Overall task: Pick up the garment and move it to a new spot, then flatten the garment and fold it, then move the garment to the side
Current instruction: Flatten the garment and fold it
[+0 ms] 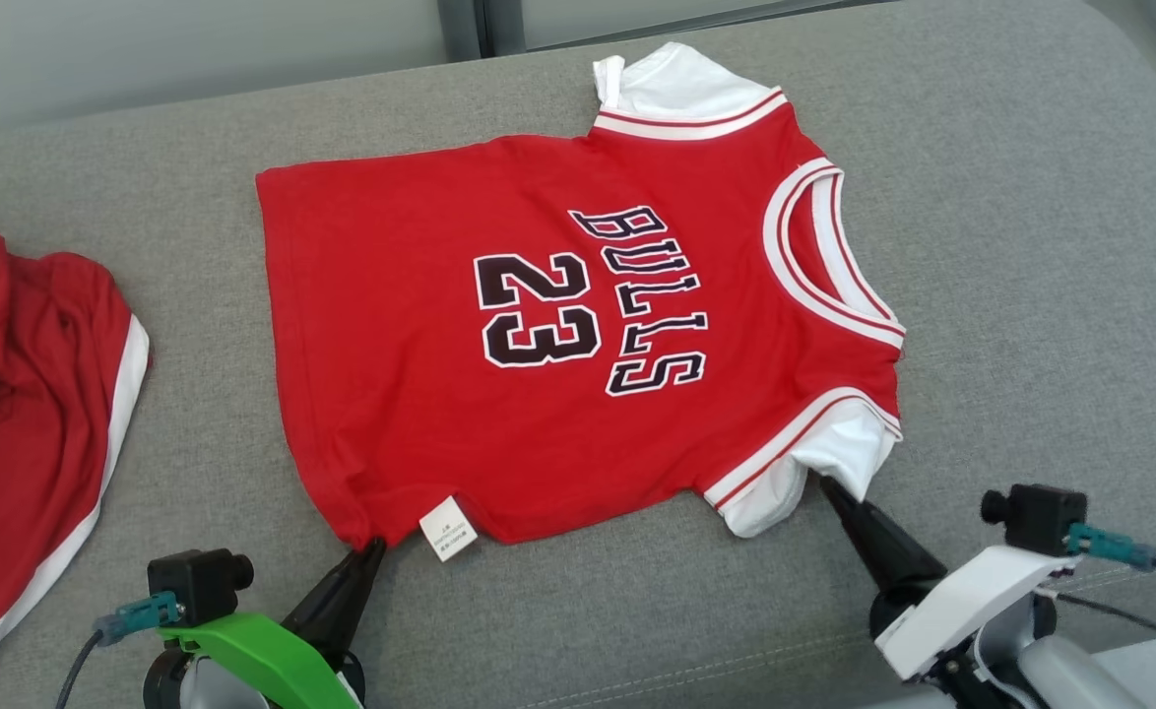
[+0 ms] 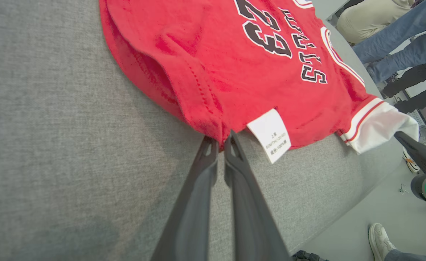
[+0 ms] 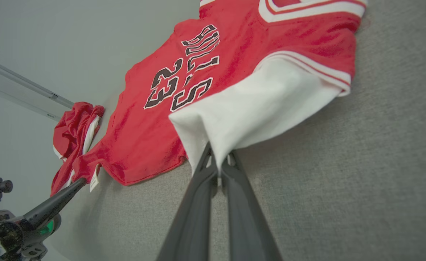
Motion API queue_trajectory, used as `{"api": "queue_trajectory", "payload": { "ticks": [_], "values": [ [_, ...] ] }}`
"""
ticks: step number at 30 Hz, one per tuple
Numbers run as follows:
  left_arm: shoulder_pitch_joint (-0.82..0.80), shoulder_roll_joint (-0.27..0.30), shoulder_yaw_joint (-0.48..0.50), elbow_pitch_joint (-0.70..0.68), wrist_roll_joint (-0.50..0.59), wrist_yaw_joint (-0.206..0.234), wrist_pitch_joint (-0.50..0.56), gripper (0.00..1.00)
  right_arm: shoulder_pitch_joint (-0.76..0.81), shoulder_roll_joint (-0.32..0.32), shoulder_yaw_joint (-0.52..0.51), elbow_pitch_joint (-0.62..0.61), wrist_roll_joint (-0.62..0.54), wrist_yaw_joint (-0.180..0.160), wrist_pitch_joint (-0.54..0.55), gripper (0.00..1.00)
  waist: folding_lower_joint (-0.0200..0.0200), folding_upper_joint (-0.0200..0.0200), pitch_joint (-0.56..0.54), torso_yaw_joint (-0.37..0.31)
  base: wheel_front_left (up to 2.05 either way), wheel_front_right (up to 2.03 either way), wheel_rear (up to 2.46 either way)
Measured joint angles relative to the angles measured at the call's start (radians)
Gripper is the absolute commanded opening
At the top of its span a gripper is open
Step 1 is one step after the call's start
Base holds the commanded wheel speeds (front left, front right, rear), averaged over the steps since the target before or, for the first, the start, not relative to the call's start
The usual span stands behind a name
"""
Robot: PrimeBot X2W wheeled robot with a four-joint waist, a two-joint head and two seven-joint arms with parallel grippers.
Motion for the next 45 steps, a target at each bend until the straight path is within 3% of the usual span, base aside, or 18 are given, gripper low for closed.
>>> {"api": "queue_trajectory", "payload": {
  "ticks": [6,9,13,18,24,31,45],
  "values": [
    [0.035,0.096,-0.003,-0.14,-0.094,0.0,0.105,0.0,0.0,-0.127,-0.08,-0.14,0.146,0.0,0.055,0.0,0.0,0.0,0.013,-0.016,0.0,0.0,0.0],
    [0.059,0.156,0.054,-0.215,-0.156,0.0,0.153,0.0,0.011,-0.198,-0.112,-0.185,0.203,0.0,0.109,0.0,0.0,0.0,0.025,-0.017,0.0,0.0,0.0],
    [0.061,0.219,0.098,-0.265,-0.164,0.0,0.202,0.0,0.011,-0.225,-0.121,-0.237,0.263,0.0,0.154,0.0,0.0,0.0,0.045,-0.013,0.0,0.0,0.0],
    [0.043,0.238,0.101,-0.337,-0.202,0.0,0.28,0.0,-0.015,-0.23,-0.121,-0.293,0.336,0.0,0.21,0.0,0.0,0.0,0.083,-0.005,0.0,0.0,0.0],
    [-0.026,0.311,0.107,-0.392,-0.202,0.005,0.375,0.0,-0.12,-0.278,-0.15,-0.325,0.356,0.0,0.275,0.0,0.0,0.0,0.141,0.006,0.0,0.0,0.0],
    [-0.125,0.336,0.144,-0.418,-0.267,0.044,0.464,0.0,-0.217,-0.32,-0.193,-0.312,0.394,0.0,0.337,0.0,0.0,0.0,0.208,0.019,0.0,0.0,0.0],
    [-0.25,0.337,0.139,-0.379,-0.34,0.111,0.603,0.0,-0.324,-0.293,-0.157,-0.249,0.406,0.0,0.405,0.0,0.0001,0.0,0.266,0.033,0.0,0.0,0.0]
  ]
}}
